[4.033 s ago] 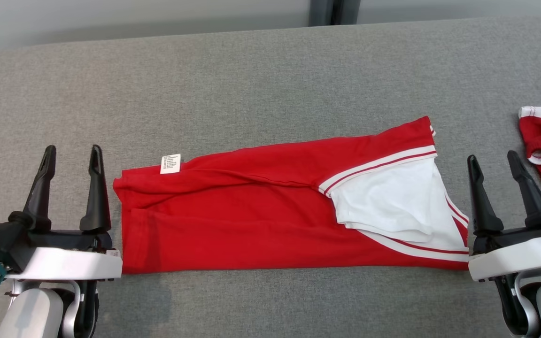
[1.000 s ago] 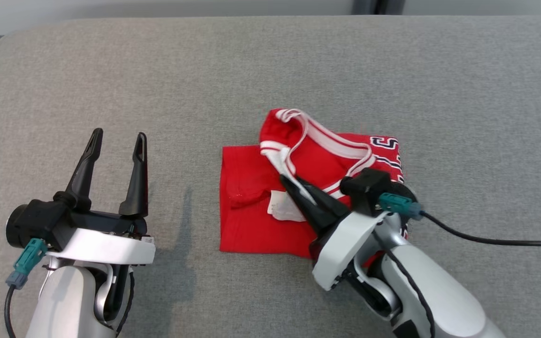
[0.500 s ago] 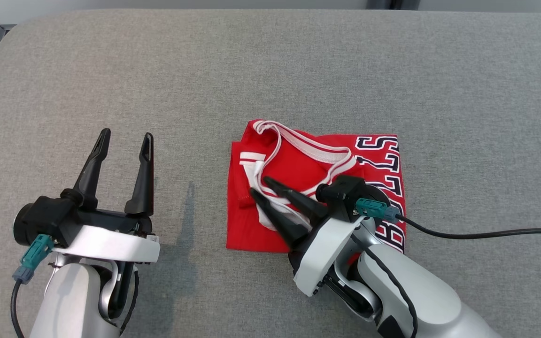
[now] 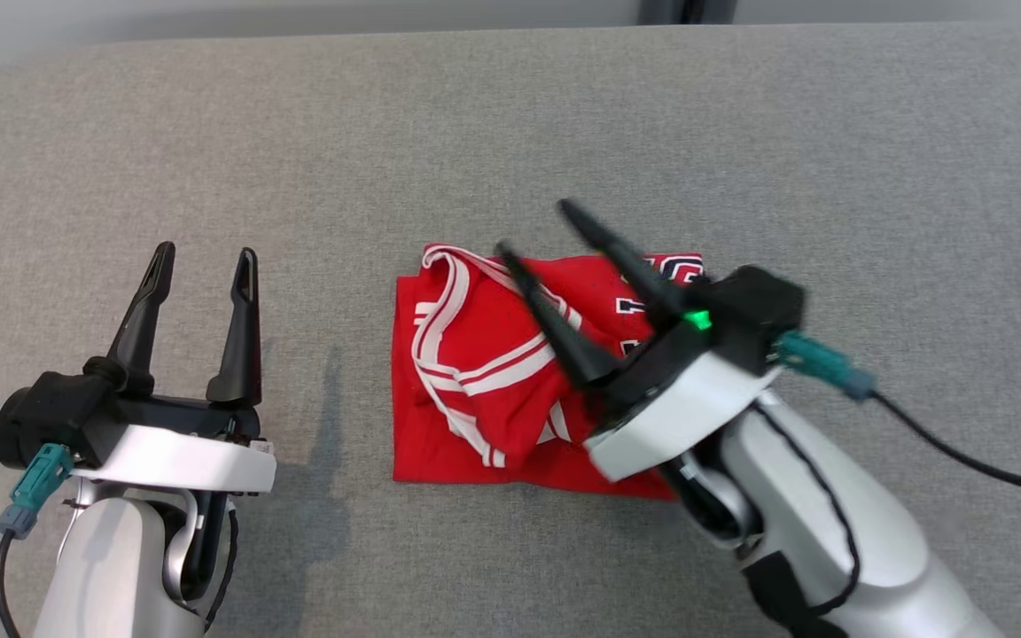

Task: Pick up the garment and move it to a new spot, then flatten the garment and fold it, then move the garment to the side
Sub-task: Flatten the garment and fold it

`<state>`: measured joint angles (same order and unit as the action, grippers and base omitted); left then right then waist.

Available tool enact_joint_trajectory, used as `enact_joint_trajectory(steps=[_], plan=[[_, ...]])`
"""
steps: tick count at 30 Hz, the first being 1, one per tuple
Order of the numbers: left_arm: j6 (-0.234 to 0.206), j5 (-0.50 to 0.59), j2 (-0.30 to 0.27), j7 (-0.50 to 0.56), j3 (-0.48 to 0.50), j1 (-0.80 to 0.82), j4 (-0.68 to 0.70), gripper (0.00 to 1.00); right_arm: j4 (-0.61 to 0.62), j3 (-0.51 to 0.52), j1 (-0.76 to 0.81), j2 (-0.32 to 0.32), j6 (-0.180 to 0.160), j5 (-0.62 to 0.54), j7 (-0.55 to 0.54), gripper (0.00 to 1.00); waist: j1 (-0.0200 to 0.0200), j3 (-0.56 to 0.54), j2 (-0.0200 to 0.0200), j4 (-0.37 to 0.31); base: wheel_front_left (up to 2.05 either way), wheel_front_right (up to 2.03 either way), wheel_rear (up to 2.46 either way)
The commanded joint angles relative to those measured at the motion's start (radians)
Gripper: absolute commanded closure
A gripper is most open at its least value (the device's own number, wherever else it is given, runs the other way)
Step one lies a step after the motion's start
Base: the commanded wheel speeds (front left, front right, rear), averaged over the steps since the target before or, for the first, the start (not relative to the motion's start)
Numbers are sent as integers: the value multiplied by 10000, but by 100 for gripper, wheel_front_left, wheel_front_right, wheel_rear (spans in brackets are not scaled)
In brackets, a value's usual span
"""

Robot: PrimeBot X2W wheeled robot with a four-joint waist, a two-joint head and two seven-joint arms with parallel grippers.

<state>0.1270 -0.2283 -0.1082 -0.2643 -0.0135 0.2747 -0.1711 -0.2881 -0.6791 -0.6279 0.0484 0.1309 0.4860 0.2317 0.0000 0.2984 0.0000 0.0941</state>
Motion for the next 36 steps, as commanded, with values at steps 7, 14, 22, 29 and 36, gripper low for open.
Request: enact_joint_trajectory(steps=[7, 14, 22, 29, 36], plan=[[37, 200, -81, 0, 263, -167, 30, 0, 637, 2828, 1025, 245, -4, -1353, 34, 0, 0, -155, 0, -238, 0, 0, 0], [31, 345, -138, 0, 458, -396, -41, 0, 1031, 5661, 2650, 874, -4, -2358, -291, 0, 0, -399, 0, -354, 0, 0, 0], [-16, 418, -261, 0, 575, -711, -55, 0, 1422, 6754, 3930, 987, -4, -2619, -536, 0, 0, -651, 0, -537, 0, 0, 0], [-131, 418, -271, 33, 530, -1104, -94, 0, 1435, 6790, 4339, 820, -4, -2576, -642, 0, 0, -1124, 0, -605, 0, 0, 0], [-210, 417, -303, 222, 466, -1565, 78, 0, 1517, 6764, 4703, 765, -4, -2609, -816, 0, 0, -1704, 0, -593, 0, 0, 0]])
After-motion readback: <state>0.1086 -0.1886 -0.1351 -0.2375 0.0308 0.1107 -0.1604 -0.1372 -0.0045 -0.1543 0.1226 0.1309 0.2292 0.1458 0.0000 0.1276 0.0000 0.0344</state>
